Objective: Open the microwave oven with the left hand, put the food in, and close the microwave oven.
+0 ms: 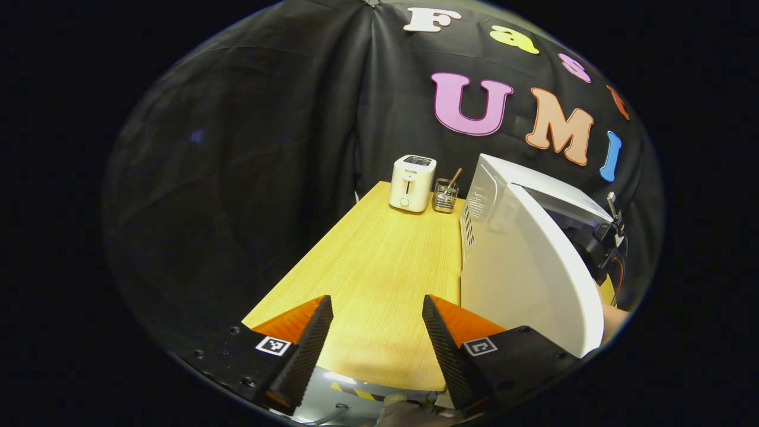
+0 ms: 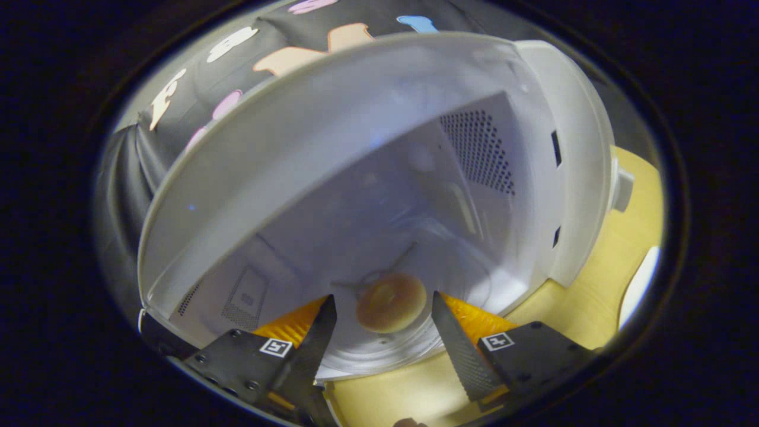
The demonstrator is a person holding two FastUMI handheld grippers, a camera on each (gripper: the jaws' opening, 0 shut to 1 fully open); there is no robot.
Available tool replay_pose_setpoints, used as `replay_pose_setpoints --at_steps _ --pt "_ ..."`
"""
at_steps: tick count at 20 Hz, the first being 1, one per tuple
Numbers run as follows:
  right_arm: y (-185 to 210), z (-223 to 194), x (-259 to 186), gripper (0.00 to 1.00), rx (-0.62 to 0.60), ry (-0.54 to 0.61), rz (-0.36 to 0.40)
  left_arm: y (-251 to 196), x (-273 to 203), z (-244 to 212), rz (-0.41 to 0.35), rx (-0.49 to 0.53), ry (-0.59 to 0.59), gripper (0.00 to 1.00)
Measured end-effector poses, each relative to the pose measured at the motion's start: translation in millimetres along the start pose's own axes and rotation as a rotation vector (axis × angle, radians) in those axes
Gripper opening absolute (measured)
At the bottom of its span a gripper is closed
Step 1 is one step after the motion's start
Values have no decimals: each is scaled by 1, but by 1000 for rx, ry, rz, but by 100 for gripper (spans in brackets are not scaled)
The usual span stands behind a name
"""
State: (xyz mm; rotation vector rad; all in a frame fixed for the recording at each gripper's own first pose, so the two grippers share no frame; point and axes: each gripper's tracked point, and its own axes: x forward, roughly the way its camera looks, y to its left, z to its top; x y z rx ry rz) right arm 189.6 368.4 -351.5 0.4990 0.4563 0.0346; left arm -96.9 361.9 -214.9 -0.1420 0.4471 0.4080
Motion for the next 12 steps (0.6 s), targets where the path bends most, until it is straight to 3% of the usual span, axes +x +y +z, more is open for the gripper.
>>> replay_pose_setpoints --at_steps 5,8,12 --pt "-11 11 -36 99 -129 -10 34 -5 -2 1 -20 9 -6 73" --pt "-23 12 -64 99 -244 -12 49 -11 -3 1 -43 39 -6 40" --pt "-29 1 -101 99 -334 25 80 -16 -2 -2 -70 52 1 8"
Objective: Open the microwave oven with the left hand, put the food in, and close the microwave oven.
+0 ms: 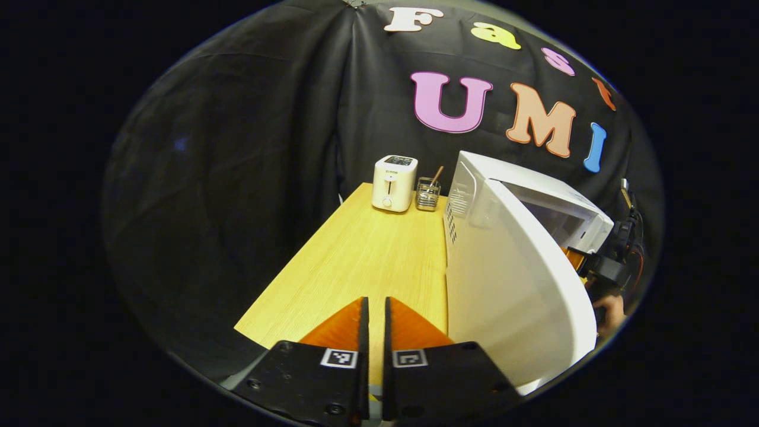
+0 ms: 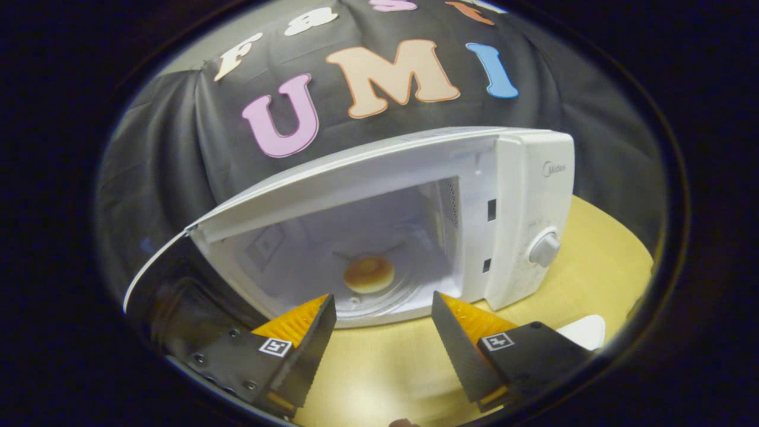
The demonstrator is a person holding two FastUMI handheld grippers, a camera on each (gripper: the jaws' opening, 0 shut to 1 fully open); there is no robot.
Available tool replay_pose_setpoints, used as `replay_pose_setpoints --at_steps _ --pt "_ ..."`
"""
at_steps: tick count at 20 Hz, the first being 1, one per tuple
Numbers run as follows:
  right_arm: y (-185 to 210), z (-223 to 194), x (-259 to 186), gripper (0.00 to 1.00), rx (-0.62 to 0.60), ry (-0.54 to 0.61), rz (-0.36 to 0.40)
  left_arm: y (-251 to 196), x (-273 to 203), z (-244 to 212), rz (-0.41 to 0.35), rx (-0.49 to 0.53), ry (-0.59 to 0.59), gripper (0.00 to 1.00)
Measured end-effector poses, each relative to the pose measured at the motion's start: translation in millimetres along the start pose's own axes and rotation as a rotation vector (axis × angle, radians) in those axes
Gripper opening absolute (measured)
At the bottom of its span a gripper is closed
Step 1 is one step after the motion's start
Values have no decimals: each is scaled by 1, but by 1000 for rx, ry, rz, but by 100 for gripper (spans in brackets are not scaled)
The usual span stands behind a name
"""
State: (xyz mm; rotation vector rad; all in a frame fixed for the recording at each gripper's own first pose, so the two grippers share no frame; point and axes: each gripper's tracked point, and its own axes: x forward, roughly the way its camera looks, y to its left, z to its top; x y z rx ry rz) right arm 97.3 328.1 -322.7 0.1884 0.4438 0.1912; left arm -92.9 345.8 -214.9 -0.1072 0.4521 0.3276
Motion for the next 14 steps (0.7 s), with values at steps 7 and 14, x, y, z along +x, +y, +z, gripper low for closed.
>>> replay_pose_setpoints --at_steps 7,14 --pt "-4 11 -62 99 -61 -10 10 -6 -8 -6 -13 83 13 1" --pt "-31 29 -114 100 -16 -19 -32 -28 -24 -16 -110 116 19 0"
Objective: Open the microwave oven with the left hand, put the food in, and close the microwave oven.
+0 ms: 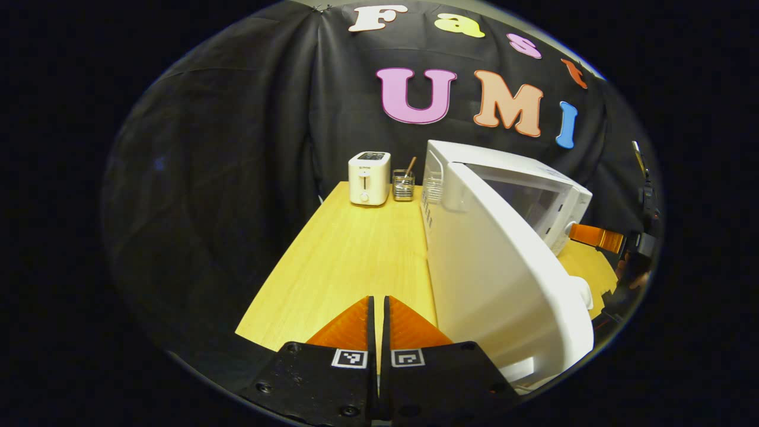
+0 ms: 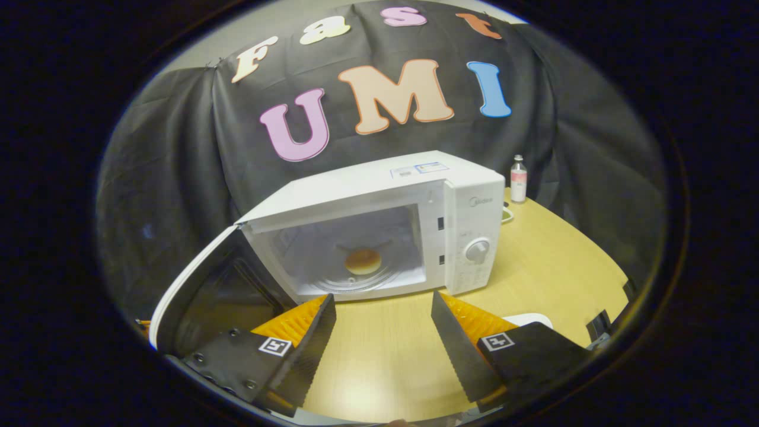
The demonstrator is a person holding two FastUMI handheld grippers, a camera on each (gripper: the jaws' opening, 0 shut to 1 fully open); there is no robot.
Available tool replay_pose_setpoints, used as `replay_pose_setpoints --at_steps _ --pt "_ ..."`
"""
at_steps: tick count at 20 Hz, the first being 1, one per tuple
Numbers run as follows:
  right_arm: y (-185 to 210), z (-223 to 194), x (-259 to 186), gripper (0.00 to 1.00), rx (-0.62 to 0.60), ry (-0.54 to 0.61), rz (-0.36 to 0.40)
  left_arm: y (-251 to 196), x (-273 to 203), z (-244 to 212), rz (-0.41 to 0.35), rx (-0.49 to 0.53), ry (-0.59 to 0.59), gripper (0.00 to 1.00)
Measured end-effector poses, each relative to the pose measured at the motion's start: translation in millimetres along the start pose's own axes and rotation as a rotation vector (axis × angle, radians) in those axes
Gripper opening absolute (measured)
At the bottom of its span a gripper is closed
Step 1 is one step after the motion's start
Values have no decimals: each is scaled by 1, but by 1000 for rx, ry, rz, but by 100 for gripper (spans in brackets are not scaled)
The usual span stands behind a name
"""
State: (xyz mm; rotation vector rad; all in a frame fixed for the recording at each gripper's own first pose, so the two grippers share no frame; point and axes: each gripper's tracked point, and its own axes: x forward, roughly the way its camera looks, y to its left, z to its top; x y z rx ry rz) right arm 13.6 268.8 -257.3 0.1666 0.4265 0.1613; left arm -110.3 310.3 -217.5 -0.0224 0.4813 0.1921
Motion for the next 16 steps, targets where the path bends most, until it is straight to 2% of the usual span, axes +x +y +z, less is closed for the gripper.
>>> replay_pose_setpoints --at_steps 2,3,5,6,7,8,10,11,12,13,15,16 --pt "-12 5 -9 99 21 -12 -27 -11 -4 -5 -40 7 6 1" --pt "-18 9 -15 91 30 -17 -38 -17 -6 -6 -57 14 7 1" --pt "-27 19 -26 92 46 -40 -56 -27 -11 -7 -90 28 5 1" --pt "-31 25 -33 99 49 -52 -65 -31 -13 -10 -105 40 5 1" --pt "-35 29 -38 99 48 -62 -74 -34 -14 -11 -117 50 10 1" --pt "-39 34 -44 91 49 -69 -84 -36 -14 -13 -128 55 13 1" --pt "-44 43 -55 91 66 -86 -87 -45 -17 -11 -160 57 10 1" --pt "-47 48 -59 99 74 -97 -92 -50 -18 -8 -172 58 4 2" --pt "-53 53 -64 99 80 -108 -102 -57 -17 -8 -191 60 5 1" --pt "-57 55 -67 91 87 -115 -112 -64 -17 -8 -209 63 10 1" --pt "-68 62 -73 91 104 -126 -126 -82 -15 -6 -251 72 13 1" --pt "-73 65 -75 99 108 -128 -130 -89 -11 -9 -253 90 19 1"
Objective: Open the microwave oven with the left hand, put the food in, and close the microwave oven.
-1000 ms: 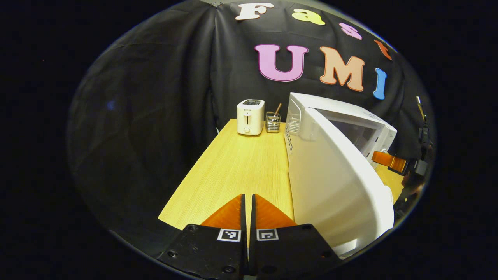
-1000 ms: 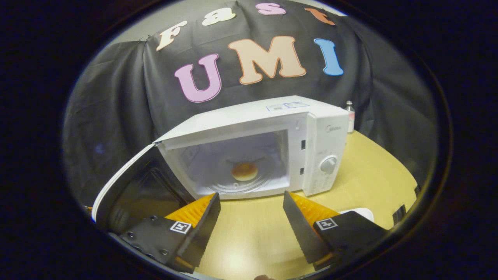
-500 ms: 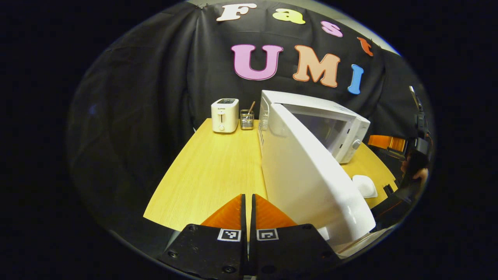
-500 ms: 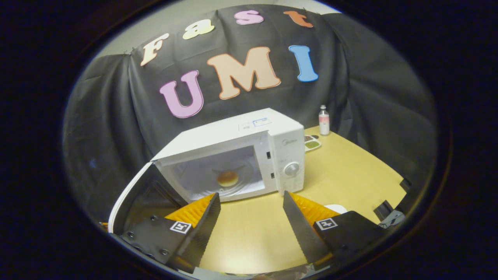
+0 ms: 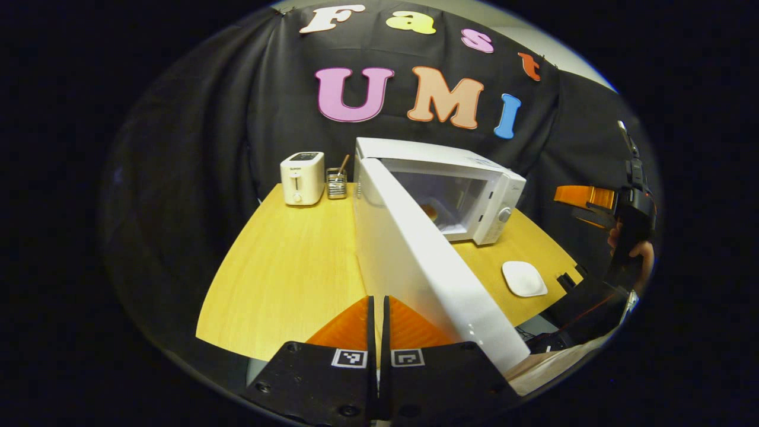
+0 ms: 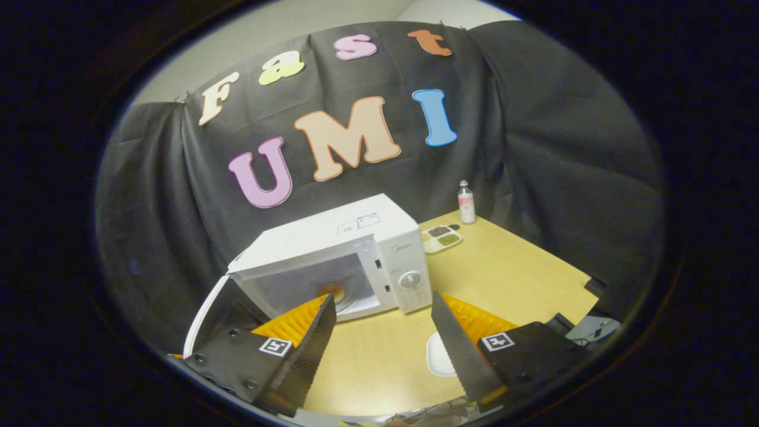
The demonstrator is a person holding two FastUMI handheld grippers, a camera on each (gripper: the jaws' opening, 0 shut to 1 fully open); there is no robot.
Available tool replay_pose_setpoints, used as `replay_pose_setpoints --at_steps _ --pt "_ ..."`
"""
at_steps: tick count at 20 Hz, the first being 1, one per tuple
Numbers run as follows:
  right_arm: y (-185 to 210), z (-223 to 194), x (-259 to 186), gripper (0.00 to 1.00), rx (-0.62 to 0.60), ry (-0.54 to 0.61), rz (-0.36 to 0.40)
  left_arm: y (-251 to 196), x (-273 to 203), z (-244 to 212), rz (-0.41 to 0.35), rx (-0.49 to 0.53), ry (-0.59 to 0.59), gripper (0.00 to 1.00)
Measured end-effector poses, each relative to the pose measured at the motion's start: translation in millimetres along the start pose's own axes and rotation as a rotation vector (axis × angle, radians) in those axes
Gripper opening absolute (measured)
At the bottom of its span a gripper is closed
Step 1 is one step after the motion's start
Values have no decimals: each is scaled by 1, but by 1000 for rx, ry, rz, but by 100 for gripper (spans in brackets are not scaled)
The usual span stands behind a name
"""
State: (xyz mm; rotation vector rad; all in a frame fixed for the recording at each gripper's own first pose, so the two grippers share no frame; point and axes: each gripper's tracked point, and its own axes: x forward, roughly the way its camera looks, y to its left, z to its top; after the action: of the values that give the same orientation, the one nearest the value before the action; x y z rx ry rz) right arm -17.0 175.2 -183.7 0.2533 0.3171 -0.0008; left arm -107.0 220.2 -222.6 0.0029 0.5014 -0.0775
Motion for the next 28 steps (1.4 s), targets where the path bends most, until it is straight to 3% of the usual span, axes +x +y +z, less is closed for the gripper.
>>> replay_pose_setpoints --at_steps 1,2,4,5,6,8,9,10,11,13,14,28 --pt "-6 3 0 99 -1 -3 -6 -8 2 2 -14 13 7 0" --pt "-13 8 1 91 -5 -9 -14 -13 6 3 -15 20 10 0" --pt "-27 14 4 91 -12 -13 -25 -26 15 5 -28 16 20 0" --pt "-32 17 7 99 -12 -11 -24 -34 20 7 -33 13 23 1" --pt "-37 18 10 91 -15 -5 -22 -43 24 10 -35 13 25 1" --pt "-48 21 16 91 -20 12 -18 -58 34 15 -34 25 31 1" --pt "-53 23 18 99 -20 18 -13 -66 39 19 -33 27 32 0" --pt "-55 25 22 99 -18 25 -7 -74 44 21 -33 26 32 1" --pt "-59 27 25 91 -17 31 -2 -82 49 21 -34 19 35 1" --pt "-70 29 34 91 -23 38 2 -100 58 26 -33 -4 39 0" --pt "-76 29 38 99 -26 44 0 -107 62 28 -31 -12 37 1" --pt "-130 36 85 100 -1 90 38 -189 136 75 -22 -23 -25 0"
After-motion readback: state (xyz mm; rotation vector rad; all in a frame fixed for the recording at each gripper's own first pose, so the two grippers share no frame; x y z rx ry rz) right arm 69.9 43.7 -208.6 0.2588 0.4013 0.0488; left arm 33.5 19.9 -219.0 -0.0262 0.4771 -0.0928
